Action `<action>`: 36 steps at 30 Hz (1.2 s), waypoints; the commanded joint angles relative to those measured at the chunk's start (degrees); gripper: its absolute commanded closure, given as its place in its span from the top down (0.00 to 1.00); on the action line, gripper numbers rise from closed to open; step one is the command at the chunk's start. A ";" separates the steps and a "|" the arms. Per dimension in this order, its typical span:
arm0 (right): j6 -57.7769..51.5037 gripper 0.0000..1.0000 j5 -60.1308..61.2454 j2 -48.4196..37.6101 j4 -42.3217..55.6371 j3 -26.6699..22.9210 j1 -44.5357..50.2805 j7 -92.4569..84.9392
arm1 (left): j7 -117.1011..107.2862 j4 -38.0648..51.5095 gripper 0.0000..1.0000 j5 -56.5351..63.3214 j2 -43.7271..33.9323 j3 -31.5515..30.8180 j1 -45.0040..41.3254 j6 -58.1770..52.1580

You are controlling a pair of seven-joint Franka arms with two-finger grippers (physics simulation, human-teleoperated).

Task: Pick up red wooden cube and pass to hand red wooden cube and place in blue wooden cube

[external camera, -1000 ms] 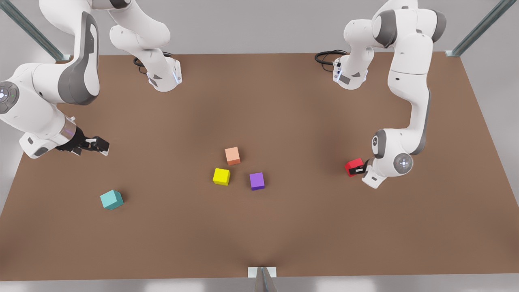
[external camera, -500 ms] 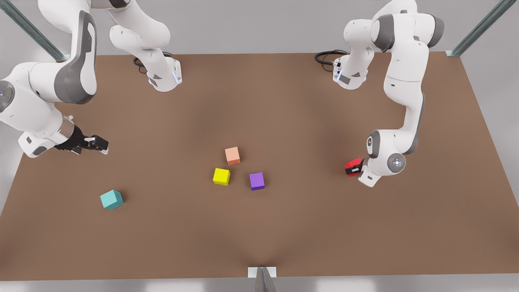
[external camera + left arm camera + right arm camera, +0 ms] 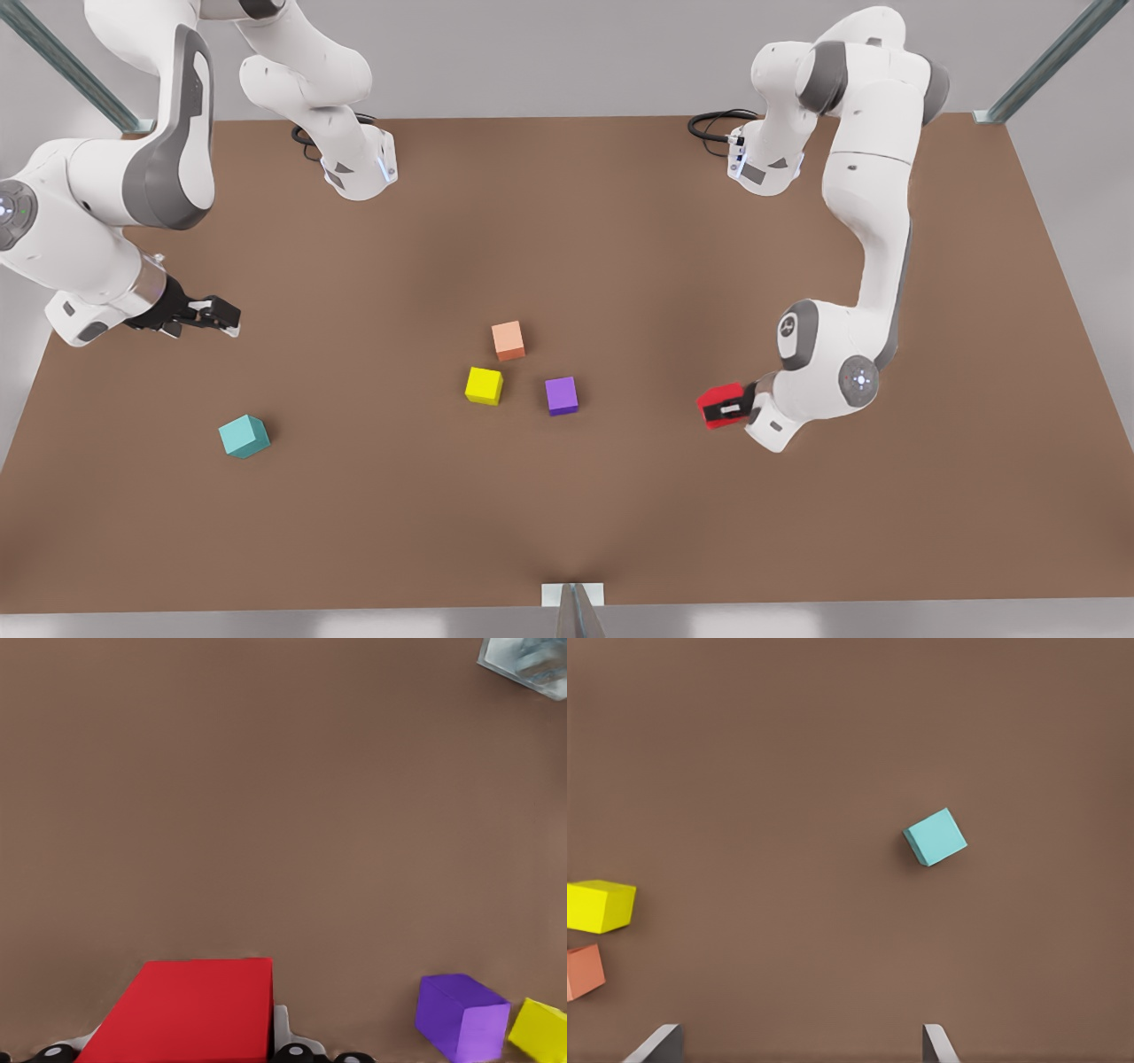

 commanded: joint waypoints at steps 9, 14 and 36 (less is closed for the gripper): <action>-0.07 1.00 0.13 -0.13 -0.32 0.03 0.07 -0.35 | 39.91 10.88 0.55 -27.31 8.38 -11.00 0.66 -19.28; -0.07 1.00 0.13 -0.04 -0.32 0.03 0.16 -0.35 | 39.82 14.05 0.52 -27.75 11.64 -16.10 0.66 -16.99; -0.60 1.00 40.27 16.48 5.48 0.12 3.24 -35.56 | 42.37 17.65 0.52 -31.44 23.41 -30.78 1.02 12.19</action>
